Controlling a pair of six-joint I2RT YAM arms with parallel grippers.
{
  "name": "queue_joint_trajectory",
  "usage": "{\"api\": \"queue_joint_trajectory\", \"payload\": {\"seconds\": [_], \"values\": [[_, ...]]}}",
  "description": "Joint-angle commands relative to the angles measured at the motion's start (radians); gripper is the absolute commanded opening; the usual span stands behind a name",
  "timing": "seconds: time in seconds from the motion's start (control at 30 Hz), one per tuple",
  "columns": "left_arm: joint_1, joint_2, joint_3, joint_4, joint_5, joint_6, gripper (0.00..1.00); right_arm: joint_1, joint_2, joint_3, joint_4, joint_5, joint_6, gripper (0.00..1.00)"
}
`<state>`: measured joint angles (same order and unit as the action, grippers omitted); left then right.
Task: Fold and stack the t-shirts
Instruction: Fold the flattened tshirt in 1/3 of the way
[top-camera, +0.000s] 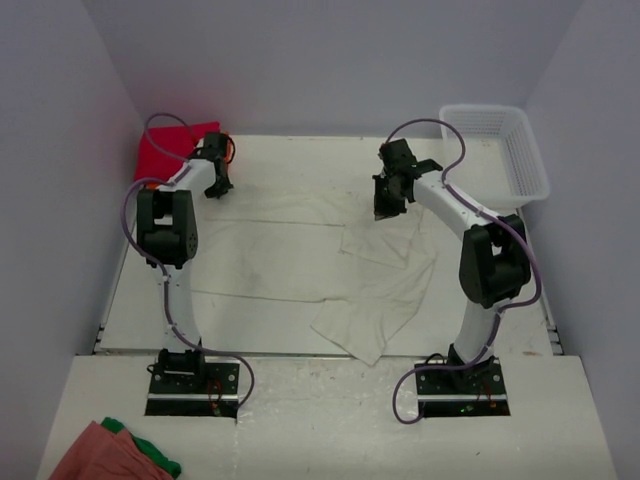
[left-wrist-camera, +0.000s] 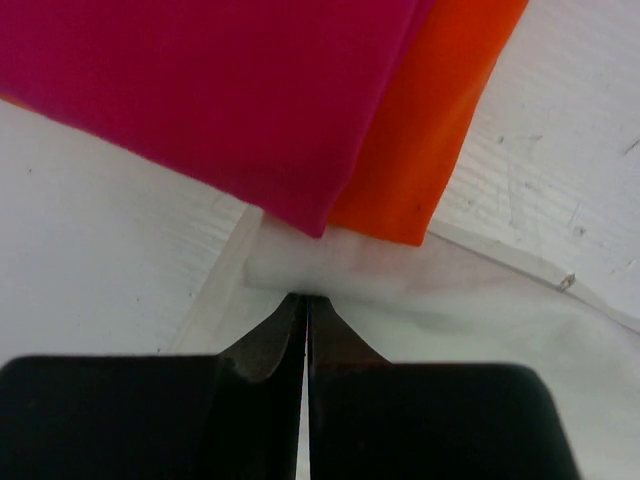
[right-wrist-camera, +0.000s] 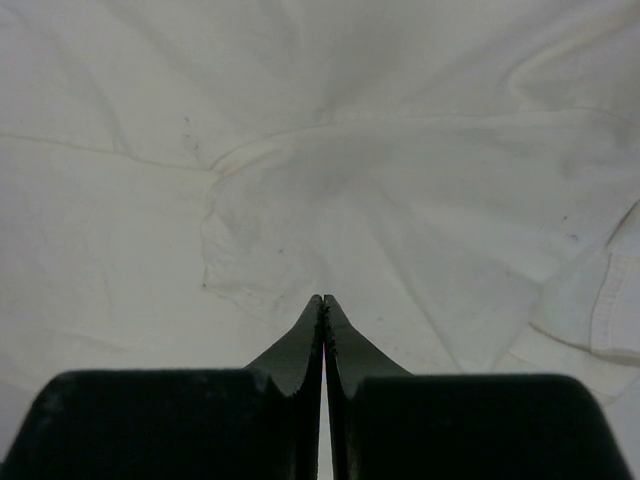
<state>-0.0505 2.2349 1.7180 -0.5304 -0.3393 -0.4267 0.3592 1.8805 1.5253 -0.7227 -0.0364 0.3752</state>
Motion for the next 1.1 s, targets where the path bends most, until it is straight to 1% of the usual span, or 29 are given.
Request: {"api": "queue_joint_trajectory", "payload": {"seconds": [0.0,0.17,0.27,0.3,0.33,0.37,0.4,0.43,0.47,0.5,0.53,0.57,0.67,0.7,0.73,0.77,0.8,0.83,0.87,0.9,0.97,1.0,1.07], "values": [[0.034,0.043,0.057,0.032,0.013,0.019,0.0,0.014,0.005,0.009,0.024,0.021,0.016,0.0],[0.051,0.063,0.072,0.058,0.011,0.029,0.0,0.038,-0.104,-0.099,0.092,-0.02,0.025,0.0],[0.051,0.054,0.071,0.087,0.042,0.049,0.0,0.063,-0.167,-0.122,0.071,0.024,0.013,0.0],[0.051,0.042,0.065,0.09,0.046,0.046,0.02,0.078,-0.185,-0.145,0.059,0.032,0.01,0.0],[0.051,0.034,0.057,0.099,0.057,0.045,0.05,0.086,-0.208,-0.163,0.054,0.035,0.008,0.04],[0.051,0.01,0.048,0.107,0.092,0.043,0.09,0.096,-0.262,-0.186,0.051,0.035,0.02,0.19],[0.051,-0.007,0.035,0.115,0.1,0.04,0.19,0.119,-0.293,-0.25,0.054,0.035,0.024,0.28],[0.051,-0.023,0.008,0.13,0.108,0.034,0.23,0.13,-0.323,-0.284,0.054,0.035,0.031,0.36],[0.051,-0.043,-0.006,0.138,0.126,0.032,0.26,0.145,-0.355,-0.322,0.054,0.035,0.059,0.49],[0.051,-0.082,-0.02,0.145,0.132,0.029,0.34,0.177,-0.429,-0.364,0.063,0.035,0.073,0.54],[0.051,-0.102,-0.044,0.148,0.138,0.023,0.38,0.199,-0.467,-0.455,0.068,0.035,0.086,0.58],[0.051,-0.154,-0.055,0.148,0.152,0.019,0.41,0.222,-0.506,-0.499,0.068,0.035,0.128,0.62],[0.038,-0.245,-0.116,0.182,0.177,0.008,0.51,0.326,-0.659,-0.664,0.065,0.035,0.23,0.62],[0.023,-0.309,-0.13,0.191,0.178,0.011,0.57,0.39,-0.691,-0.695,0.054,0.053,0.261,0.61],[0.014,-0.339,-0.15,0.198,0.169,0.011,0.58,0.421,-0.755,-0.759,0.051,0.072,0.299,0.58],[0.003,-0.371,-0.159,0.198,0.155,0.008,0.59,0.454,-0.783,-0.792,0.052,0.067,0.361,0.49],[-0.017,-0.432,-0.169,0.198,0.157,0.005,0.61,0.521,-0.813,-0.821,0.072,0.06,0.388,0.45],[-0.028,-0.46,-0.184,0.195,0.16,-0.001,0.61,0.556,-0.858,-0.873,0.08,0.064,0.422,0.4],[-0.038,-0.519,-0.193,0.193,0.163,-0.006,0.61,0.59,-0.873,-0.89,0.083,0.066,0.479,0.38],[-0.066,-0.55,-0.205,0.185,0.149,-0.013,0.62,0.656,-0.882,-0.899,0.074,0.072,0.504,0.38],[-0.095,-0.627,-0.241,0.162,0.123,-0.035,0.62,0.733,-0.885,-0.898,0.037,0.136,0.589,0.38],[-0.121,-0.649,-0.254,0.155,0.117,-0.043,0.62,0.806,-0.88,-0.895,0.01,0.151,0.609,0.38],[-0.147,-0.682,-0.276,0.115,0.102,-0.049,0.61,0.874,-0.857,-0.893,-0.009,0.19,0.683,0.38]]}}
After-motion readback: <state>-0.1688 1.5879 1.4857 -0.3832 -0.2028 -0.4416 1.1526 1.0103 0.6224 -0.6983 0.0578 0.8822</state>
